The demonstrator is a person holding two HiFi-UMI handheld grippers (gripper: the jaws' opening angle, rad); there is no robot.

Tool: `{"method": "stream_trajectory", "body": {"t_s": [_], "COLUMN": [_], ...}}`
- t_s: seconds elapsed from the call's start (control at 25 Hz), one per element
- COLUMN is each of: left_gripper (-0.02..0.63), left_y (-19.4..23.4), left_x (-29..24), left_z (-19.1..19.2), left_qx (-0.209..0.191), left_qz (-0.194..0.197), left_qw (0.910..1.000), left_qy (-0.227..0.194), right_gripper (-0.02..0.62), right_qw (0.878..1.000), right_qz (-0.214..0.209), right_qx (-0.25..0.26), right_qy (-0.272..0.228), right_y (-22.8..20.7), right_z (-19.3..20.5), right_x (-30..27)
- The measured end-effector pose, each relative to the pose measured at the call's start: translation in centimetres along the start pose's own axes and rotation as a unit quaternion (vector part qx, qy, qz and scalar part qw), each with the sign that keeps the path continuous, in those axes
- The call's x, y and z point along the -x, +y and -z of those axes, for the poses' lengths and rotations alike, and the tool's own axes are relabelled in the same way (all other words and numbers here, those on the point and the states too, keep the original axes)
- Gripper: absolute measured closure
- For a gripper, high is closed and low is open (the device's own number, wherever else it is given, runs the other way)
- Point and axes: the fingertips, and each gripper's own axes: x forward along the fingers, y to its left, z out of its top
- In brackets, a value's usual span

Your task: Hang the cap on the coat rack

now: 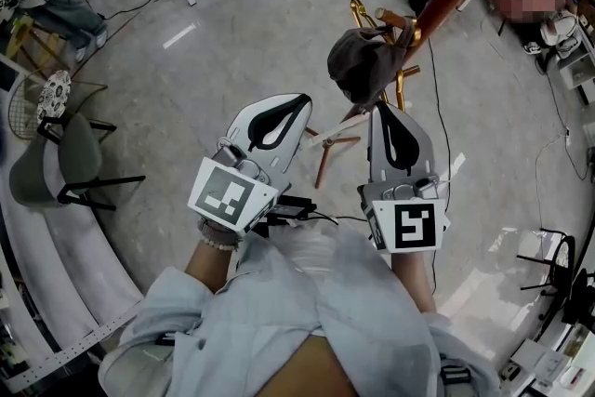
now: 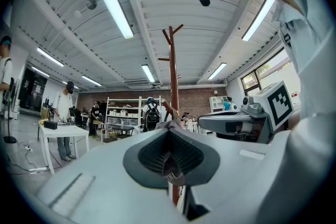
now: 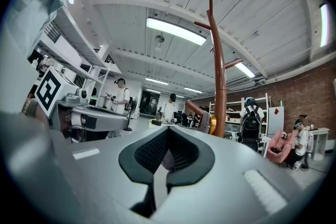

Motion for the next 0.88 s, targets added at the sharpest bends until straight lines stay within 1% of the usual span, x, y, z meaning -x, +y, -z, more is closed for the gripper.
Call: {"method": "stream_trajectory", "body": {"t_s": [0.32, 0.56, 0.88], "left_gripper": [0.600, 0.601, 0.600], "left_y": [-0.6, -0.9, -0.7], "left_x": [-0.4, -0.4, -0.6], "left_z": [0.2, 0.2, 0.3], "left_qx": [0.004, 0.011, 0.012], "left_qz": [0.009, 0.014, 0.015], "left_qw": [0.9999, 0.9998, 0.9998], "left_qy": [0.003, -0.002, 0.000], "right_gripper": [0.589, 0.589, 0.589], "right_qw": [1.000, 1.000, 1.000], "right_qz": [0.009, 0.007, 0.008], "right_qx": [0.000, 0.008, 0.012], "right_qy": [0.007, 0.015, 0.024], "right_y": [-0.5, -0.3, -0.4], "right_z": [0.4, 0.8, 1.2], "right_x": [0.6, 0.7, 0.7]}}
